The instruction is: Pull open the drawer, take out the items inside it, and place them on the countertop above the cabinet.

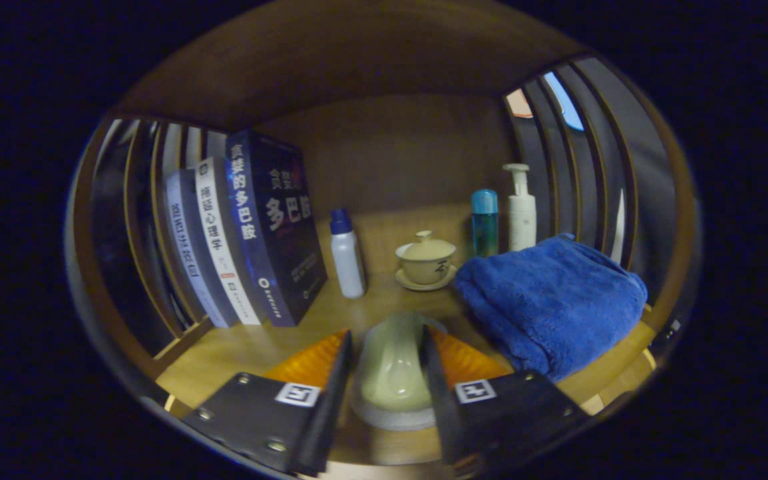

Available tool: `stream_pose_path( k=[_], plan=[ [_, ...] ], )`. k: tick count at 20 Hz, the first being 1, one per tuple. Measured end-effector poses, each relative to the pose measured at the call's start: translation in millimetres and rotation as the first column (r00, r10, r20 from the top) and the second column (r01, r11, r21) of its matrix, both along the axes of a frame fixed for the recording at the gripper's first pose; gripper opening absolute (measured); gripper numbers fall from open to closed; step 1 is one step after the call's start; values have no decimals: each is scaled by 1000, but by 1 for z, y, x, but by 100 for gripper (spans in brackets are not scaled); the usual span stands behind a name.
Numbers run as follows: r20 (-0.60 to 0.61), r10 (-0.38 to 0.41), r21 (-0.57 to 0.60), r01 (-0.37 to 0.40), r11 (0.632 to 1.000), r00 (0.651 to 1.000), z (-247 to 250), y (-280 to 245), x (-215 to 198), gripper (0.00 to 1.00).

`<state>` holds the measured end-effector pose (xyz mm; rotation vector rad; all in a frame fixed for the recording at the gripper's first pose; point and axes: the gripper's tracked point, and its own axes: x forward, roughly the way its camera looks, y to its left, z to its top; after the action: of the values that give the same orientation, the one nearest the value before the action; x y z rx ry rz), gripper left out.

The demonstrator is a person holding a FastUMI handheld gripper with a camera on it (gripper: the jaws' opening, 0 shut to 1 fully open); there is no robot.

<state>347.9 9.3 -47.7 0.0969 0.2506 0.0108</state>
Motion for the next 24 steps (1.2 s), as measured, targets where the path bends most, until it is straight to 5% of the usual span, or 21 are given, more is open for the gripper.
stream_pose_path(
  k=[3,24],
  plan=[
    [-31,-39,-27,38,999,999,1,-6,-18,100],
    [-38,21,45,-19,999,999,52,-21,-242,99]
  ],
)
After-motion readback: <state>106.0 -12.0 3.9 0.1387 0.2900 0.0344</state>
